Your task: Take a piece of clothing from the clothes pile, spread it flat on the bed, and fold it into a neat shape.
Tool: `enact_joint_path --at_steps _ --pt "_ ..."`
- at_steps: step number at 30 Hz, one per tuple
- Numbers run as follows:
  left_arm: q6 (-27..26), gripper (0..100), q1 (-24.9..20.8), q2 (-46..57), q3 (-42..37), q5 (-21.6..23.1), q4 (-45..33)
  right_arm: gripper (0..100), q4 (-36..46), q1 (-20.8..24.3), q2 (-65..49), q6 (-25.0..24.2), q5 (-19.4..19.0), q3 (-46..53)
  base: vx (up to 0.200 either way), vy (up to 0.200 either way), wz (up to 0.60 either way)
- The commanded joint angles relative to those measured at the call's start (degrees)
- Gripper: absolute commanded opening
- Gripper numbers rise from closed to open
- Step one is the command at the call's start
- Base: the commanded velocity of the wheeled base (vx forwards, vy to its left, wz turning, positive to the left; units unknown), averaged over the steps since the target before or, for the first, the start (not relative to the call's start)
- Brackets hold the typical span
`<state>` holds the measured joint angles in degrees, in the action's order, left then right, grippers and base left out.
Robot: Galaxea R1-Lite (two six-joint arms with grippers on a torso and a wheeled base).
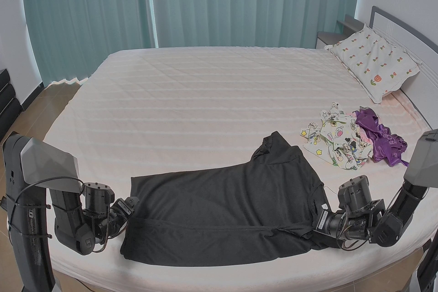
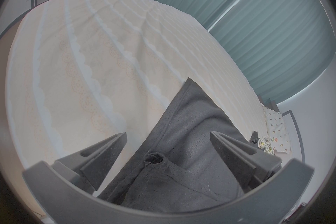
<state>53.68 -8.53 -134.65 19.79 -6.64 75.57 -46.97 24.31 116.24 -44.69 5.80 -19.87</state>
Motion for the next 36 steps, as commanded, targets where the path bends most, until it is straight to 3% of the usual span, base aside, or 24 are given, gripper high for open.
enact_joint_path --at_steps 1,9,14,21,30,36 --pt "0.0 100 0.0 0.0 -0.3 0.0 0.0 100 -0.1 2.7 -0.5 -0.9 2.5 3.3 0.0 0.0 0.0" --pt "0.0 100 0.0 0.0 -0.4 -0.1 0.0 100 -0.1 6.0 -4.0 -2.3 3.3 8.9 0.0 0.0 0.0" --pt "0.1 100 0.0 0.0 -0.5 -0.2 0.0 100 -0.5 -1.2 -4.3 -2.1 1.8 7.5 0.0 0.0 0.0" --pt "0.0 100 -0.1 -0.3 -1.2 -0.2 1.4 100 -1.8 -6.1 -1.0 -1.8 -6.5 1.0 0.0 0.0 0.0" --pt "0.0 100 -0.1 -0.5 -1.2 -0.3 1.8 100 -0.1 -4.4 4.1 -0.3 -3.6 -9.0 0.0 0.0 0.0" --pt "-0.1 100 -0.1 -0.5 -1.2 -0.3 1.8 100 6.5 -1.3 7.6 2.5 -3.2 -16.1 0.0 0.0 0.0"
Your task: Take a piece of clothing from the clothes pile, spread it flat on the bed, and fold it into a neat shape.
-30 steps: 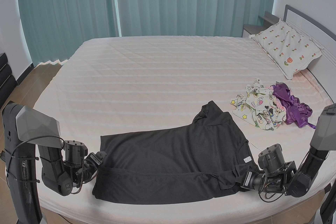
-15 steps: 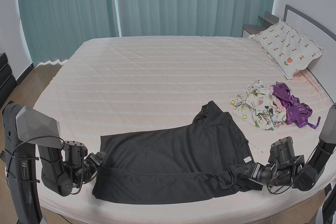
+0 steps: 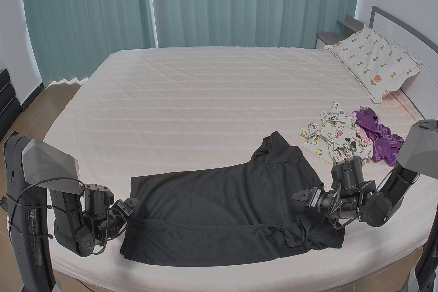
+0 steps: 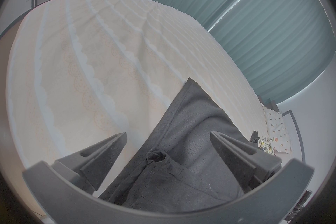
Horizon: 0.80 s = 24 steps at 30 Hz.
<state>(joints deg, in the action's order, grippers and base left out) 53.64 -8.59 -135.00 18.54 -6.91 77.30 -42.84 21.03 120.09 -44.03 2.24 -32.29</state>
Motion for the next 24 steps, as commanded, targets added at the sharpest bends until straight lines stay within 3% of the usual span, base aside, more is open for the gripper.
enact_joint_path --at_steps 1,6,11,17,24 --pt "0.0 100 0.0 -0.2 0.0 0.0 0.0 100 3.6 2.0 3.9 4.3 0.9 -3.8 0.0 0.0 0.0" --pt "-0.1 100 0.0 -0.2 0.1 0.0 0.0 100 4.4 1.6 5.8 13.4 6.5 -3.9 0.0 0.0 0.0" --pt "-0.1 100 0.0 -0.2 0.1 0.0 0.0 100 6.5 1.6 6.3 18.5 9.3 -3.1 0.0 0.0 0.0" --pt "-0.1 100 0.0 -0.2 0.0 0.0 0.0 100 9.1 1.4 5.0 19.3 9.8 -0.7 0.0 0.0 0.0" --pt "-0.1 100 0.0 -0.2 0.0 0.0 0.0 100 9.4 -2.7 -0.9 21.7 9.9 6.1 0.0 0.0 0.0"
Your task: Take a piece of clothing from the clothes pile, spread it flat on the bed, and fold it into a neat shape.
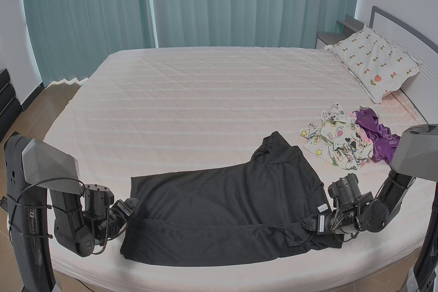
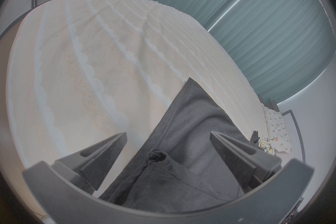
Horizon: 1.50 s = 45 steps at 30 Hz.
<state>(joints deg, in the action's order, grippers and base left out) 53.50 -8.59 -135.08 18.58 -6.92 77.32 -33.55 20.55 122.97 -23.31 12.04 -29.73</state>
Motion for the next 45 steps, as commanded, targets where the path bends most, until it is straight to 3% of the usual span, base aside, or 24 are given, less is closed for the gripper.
enact_joint_path --at_steps 1,10,15,24,36,45 --pt "0.0 100 0.0 -0.1 0.0 0.0 0.0 100 0.1 -2.2 -3.8 1.0 0.1 3.5 0.0 0.0 0.0" --pt "0.0 100 0.0 -0.1 0.0 0.0 0.0 100 -0.5 -4.6 -8.9 3.1 0.0 17.0 0.0 0.0 0.0" --pt "0.0 100 -0.1 -0.2 0.0 0.0 0.0 100 -1.6 -4.7 -11.0 2.0 -0.6 18.9 0.0 0.0 0.0" --pt "0.0 100 -0.1 -0.1 0.0 0.0 0.0 100 -6.0 -4.7 -12.1 -0.3 -3.0 11.9 0.0 0.0 0.0" --pt "0.0 100 -0.1 -0.1 0.0 0.0 0.0 100 -2.4 1.7 0.3 -0.3 0.2 -3.2 0.0 0.0 0.0" --pt "0.0 100 -0.1 -0.2 0.0 0.0 0.0 100 4.6 0.3 1.8 -0.3 2.9 -7.1 0.0 0.0 0.0"
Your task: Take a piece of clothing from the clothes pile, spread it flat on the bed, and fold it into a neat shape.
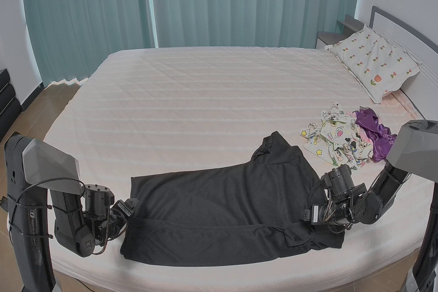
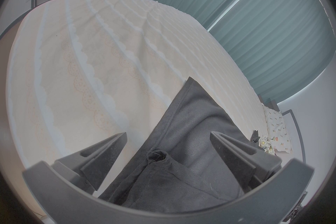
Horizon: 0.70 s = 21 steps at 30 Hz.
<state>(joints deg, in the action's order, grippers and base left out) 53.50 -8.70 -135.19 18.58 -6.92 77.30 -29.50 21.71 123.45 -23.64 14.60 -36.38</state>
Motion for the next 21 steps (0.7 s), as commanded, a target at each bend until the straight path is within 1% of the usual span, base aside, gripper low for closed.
enact_joint_path --at_steps 1,2,3,4,6,8,10,12,17,21 --pt "0.0 100 0.0 -0.1 0.0 0.0 0.0 100 1.0 -1.3 0.5 0.1 0.8 0.5 0.0 0.0 0.0" --pt "0.0 100 0.0 -0.2 0.0 0.0 0.0 100 1.8 -1.9 -0.8 0.4 1.7 3.0 0.0 0.0 0.0" --pt "0.0 100 0.0 -0.2 0.0 0.0 0.0 100 1.8 -2.0 -0.9 0.5 1.7 3.2 0.0 0.0 0.0" --pt "-0.1 100 0.0 -0.3 0.0 -0.1 0.0 100 2.5 -3.2 -2.3 0.8 2.1 6.0 0.0 0.0 0.0" --pt "-0.1 100 0.0 -0.3 0.0 -0.1 0.0 100 2.4 -3.5 -3.0 0.9 2.1 7.6 0.0 0.0 0.0" --pt "-0.1 100 0.0 -0.3 0.0 -0.1 0.0 100 2.3 -3.9 -6.4 1.4 2.4 13.8 0.0 0.0 0.0" --pt "-0.2 100 -0.1 -0.3 0.0 -0.1 0.0 100 2.2 -4.0 -7.1 1.5 2.4 15.0 0.0 0.0 0.0" --pt "-0.1 100 -0.1 -0.3 0.0 -0.1 0.0 100 2.1 -5.1 -8.9 1.7 2.4 19.2 0.0 0.0 0.0" --pt "-0.1 100 -0.1 -0.3 -0.1 -0.2 0.0 100 1.6 -7.1 -9.2 1.6 1.9 22.8 0.0 0.0 0.0" --pt "-0.1 100 -0.1 -0.3 -0.1 -0.2 0.0 100 -1.6 -8.1 -11.1 0.6 0.5 23.2 0.0 0.0 0.0"
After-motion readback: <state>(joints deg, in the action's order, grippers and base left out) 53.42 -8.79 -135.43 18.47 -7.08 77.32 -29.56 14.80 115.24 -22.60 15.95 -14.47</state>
